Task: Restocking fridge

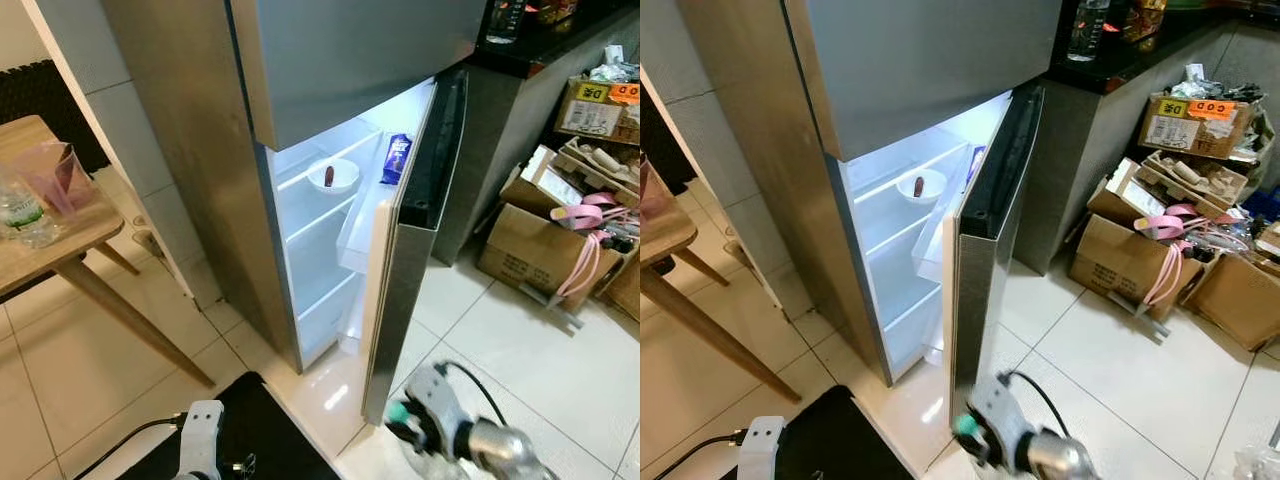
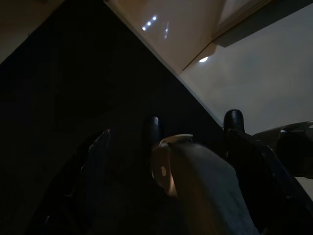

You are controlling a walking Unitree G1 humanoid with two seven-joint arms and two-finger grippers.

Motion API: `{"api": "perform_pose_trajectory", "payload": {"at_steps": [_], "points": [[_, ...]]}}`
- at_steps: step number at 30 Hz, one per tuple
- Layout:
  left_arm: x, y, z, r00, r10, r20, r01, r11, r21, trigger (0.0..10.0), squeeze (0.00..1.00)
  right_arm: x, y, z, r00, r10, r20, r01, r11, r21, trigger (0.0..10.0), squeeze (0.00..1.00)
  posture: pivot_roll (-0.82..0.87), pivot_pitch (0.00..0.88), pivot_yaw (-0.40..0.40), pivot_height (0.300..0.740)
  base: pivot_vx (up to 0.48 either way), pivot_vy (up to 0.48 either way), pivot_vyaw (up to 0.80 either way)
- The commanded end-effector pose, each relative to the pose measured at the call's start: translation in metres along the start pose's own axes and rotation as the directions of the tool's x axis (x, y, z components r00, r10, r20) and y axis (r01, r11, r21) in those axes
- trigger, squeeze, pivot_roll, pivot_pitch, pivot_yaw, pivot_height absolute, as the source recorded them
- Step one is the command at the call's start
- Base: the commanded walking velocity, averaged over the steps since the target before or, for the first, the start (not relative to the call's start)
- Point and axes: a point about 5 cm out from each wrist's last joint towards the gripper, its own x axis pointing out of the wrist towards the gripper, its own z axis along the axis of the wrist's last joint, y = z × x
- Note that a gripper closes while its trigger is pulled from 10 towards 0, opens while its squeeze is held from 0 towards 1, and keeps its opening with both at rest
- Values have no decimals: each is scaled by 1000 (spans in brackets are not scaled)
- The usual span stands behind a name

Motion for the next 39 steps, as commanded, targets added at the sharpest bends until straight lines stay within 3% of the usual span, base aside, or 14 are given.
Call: {"api": "perform_pose_trajectory", "payload": {"at_steps": [1, 6, 8, 9, 14, 16, 18, 29, 30, 31, 33, 34, 35, 39], "points": [[-4, 7, -5, 999, 25, -26, -25, 1000, 1, 10000, 0, 4, 8, 2, 998, 58, 19, -58, 998, 13, 10000, 0, -65, 84, 6, 740, 0, 0, 0], [-2, 5, -5, 999, 22, -24, -22, 1000, 2, 10000, 0, 13, 1, 31, 989, 38, 140, -33, 998, -44, 10000, 0, -66, 86, 5, 740, 0, 0, 0], [-2, 3, -5, 1000, 19, -23, -19, 1000, 1, 10000, 0, 18, -9, 54, 975, -33, 218, 58, 992, -108, 10000, 0, -67, 87, 4, 740, 0, 0, 0], [-2, 3, -5, 1000, 19, -23, -19, 1000, 1, 10000, 0, 18, -9, 54, 975, -33, 218, 58, 992, -108, 10000, 0, -67, 87, 4, 740, 0, 0, 0], [-1, 1, -5, 1000, 14, -25, -14, 1000, 0, 10000, 0, 22, -22, 98, 927, -119, 357, 212, 949, -235, 10000, 0, -69, 87, 3, 740, 0, 0, 0], [-1, 1, -5, 1000, 14, -25, -14, 1000, 0, 10000, 0, 22, -22, 98, 927, -119, 357, 212, 949, -235, 10000, 0, -69, 87, 3, 740, 0, 0, 0], [0, -1, -6, 1000, 10, -28, -10, 1000, 1, 10000, 0, 21, -30, 124, 889, -160, 430, 293, 919, -264, 10000, 0, -68, 86, 1, 740, 0, 0, 0], [1, -5, -8, 1000, 1, -31, -1, 1000, -1, 10000, 0, 14, -46, 133, 853, -281, 440, 418, 873, -253, 10000, 0, -68, 84, -4, 740, 0, 0, 0], [2, -6, -9, 999, -1, -33, 1, 1000, -2, 10000, 0, 8, -55, 130, 831, -354, 428, 481, 844, -236, 10000, 0, -70, 83, -5, 740, 0, 0, 0], [2, -6, -9, 999, -1, -33, 1, 1000, -2, 10000, 0, 8, -55, 130, 831, -354, 428, 481, 844, -236, 10000, 0, -70, 83, -5, 740, 0, 0, 0], [2, -8, -10, 999, -5, -37, 5, 1000, -3, 10000, 0, -7, -73, 123, 773, -493, 399, 599, 775, -202, 10000, 0, -73, 83, -3, 740, 0, 0, 0], [2, -8, -10, 999, -5, -37, 5, 1000, -3, 10000, 0, -7, -73, 123, 773, -493, 399, 599, 775, -202, 10000, 0, -73, 83, -3, 740, 0, 0, 0], [2, -8, -11, 999, -7, -39, 7, 1000, -3, 10000, 0, -25, -89, 117, 713, -600, 364, 687, 702, -189, 10000, 0, -76, 83, -3, 740, 0, 0, 0], [2, -9, -11, 999, -9, -40, 8, 1000, -4, 10000, 0, -38, -100, 112, 669, -662, 338, 737, 649, -188, 10000, 0, -76, 82, -2, 740, 0, 0, 0]]}}
